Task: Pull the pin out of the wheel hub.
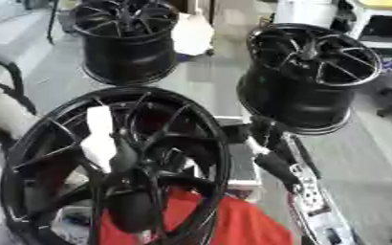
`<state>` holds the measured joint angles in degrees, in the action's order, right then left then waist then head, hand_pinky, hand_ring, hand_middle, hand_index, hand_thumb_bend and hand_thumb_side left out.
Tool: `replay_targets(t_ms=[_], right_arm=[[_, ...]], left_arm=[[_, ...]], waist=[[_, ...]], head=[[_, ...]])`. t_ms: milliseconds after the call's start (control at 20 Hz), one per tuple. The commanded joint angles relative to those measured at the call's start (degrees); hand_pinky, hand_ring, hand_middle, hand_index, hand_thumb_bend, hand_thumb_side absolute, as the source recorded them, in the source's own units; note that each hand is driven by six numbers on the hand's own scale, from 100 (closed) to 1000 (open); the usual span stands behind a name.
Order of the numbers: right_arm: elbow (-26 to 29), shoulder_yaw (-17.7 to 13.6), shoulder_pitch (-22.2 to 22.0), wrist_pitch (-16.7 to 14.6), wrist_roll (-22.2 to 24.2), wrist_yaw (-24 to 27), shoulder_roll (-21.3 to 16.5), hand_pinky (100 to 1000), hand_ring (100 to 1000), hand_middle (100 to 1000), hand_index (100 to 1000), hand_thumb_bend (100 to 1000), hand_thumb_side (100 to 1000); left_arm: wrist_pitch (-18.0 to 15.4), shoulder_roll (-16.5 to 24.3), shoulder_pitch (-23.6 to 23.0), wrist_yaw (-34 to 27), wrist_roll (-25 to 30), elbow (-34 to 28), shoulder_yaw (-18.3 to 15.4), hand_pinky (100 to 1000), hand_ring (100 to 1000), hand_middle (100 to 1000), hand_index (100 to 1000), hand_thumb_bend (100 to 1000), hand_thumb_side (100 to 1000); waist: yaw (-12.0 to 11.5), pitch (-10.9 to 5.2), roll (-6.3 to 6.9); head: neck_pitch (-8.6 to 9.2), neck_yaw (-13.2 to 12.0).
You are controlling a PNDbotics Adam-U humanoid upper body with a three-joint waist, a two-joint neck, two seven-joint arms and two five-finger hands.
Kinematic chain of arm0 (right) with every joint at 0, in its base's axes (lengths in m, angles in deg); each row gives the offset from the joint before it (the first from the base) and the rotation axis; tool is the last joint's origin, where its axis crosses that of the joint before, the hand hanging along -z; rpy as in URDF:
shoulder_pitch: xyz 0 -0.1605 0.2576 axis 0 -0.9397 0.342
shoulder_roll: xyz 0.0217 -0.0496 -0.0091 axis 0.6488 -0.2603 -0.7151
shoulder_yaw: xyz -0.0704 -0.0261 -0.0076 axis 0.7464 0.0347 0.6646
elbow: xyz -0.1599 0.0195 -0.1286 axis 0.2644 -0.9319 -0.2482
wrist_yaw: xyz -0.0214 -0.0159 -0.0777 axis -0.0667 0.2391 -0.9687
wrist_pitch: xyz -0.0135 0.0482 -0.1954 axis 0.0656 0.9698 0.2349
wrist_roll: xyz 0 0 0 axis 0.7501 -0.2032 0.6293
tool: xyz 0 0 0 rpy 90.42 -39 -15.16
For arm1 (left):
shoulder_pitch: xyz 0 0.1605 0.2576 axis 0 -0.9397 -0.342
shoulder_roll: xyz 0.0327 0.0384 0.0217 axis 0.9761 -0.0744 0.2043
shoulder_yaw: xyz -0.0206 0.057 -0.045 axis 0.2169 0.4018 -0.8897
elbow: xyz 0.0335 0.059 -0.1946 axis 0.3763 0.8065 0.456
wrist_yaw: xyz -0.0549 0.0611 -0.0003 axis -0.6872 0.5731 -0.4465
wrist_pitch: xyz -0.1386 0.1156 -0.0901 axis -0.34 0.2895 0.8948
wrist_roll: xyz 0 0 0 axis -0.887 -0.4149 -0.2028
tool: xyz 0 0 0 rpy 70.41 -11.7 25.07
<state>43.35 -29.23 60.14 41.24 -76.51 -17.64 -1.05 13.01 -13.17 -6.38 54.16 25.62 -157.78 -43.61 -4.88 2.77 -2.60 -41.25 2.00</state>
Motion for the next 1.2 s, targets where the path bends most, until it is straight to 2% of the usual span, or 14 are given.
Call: replay_targets(t_ms=[50,300,500,850,900,950,1100,1200], right_arm=[[1.0,-0.5,0.7,0.0,0.0,0.1,-0.4,646,646,687,790,317,384],[1.0,-0.5,0.6,-0.1,0.0,0.1,-0.3,646,646,687,790,317,383],[1.0,-0.5,0.6,-0.1,0.0,0.1,-0.3,646,646,687,791,317,381],[1.0,-0.6,0.6,-0.1,0.0,0.0,-0.3,646,646,687,791,320,377],[1.0,-0.6,0.6,-0.1,0.0,0.0,-0.3,646,646,687,791,317,374],[1.0,-0.6,0.6,-0.1,0.0,0.0,-0.3,646,646,687,791,320,374],[0.9,-0.4,0.6,-0.1,0.3,0.0,-0.4,646,647,688,791,319,370],[0.9,-0.3,0.7,-0.1,0.5,-0.1,-0.5,646,647,688,791,319,369]], left_arm=[[-0.1,1.1,0.8,0.0,-0.4,-1.1,-0.4,639,621,667,700,100,363],[-0.4,1.1,0.7,0.3,-0.6,-1.2,-0.5,640,623,679,723,100,423],[-0.5,1.2,0.6,0.3,-0.6,-1.2,-0.4,640,624,684,731,100,391],[-0.9,1.5,0.6,0.7,0.0,-1.4,-0.4,645,626,689,764,100,396],[-1.0,1.7,0.6,0.7,0.1,-1.4,-0.4,646,628,690,775,100,449],[-1.2,2.2,0.6,0.7,0.3,-1.6,-0.3,647,628,691,781,100,391],[-2.5,5.6,0.4,0.4,1.0,-2.3,0.2,653,631,688,797,100,374],[-4.3,10.2,0.1,-0.4,1.7,-3.1,0.9,659,634,690,811,100,341]], waist=[[0.1,-0.5,0.14],[0.2,-0.53,0.23],[0.3,-0.55,0.31],[0.4,-0.53,0.34],[0.4,-0.53,0.34],[0.4,-0.53,0.36],[0.6,-0.57,0.46],[0.9,-0.61,0.64]], head=[[0.46,0.0],[0.58,0.0],[0.53,0.0],[0.52,0.0],[0.52,0.0],[0.54,0.0],[0.49,-0.3],[0.51,-0.5]])
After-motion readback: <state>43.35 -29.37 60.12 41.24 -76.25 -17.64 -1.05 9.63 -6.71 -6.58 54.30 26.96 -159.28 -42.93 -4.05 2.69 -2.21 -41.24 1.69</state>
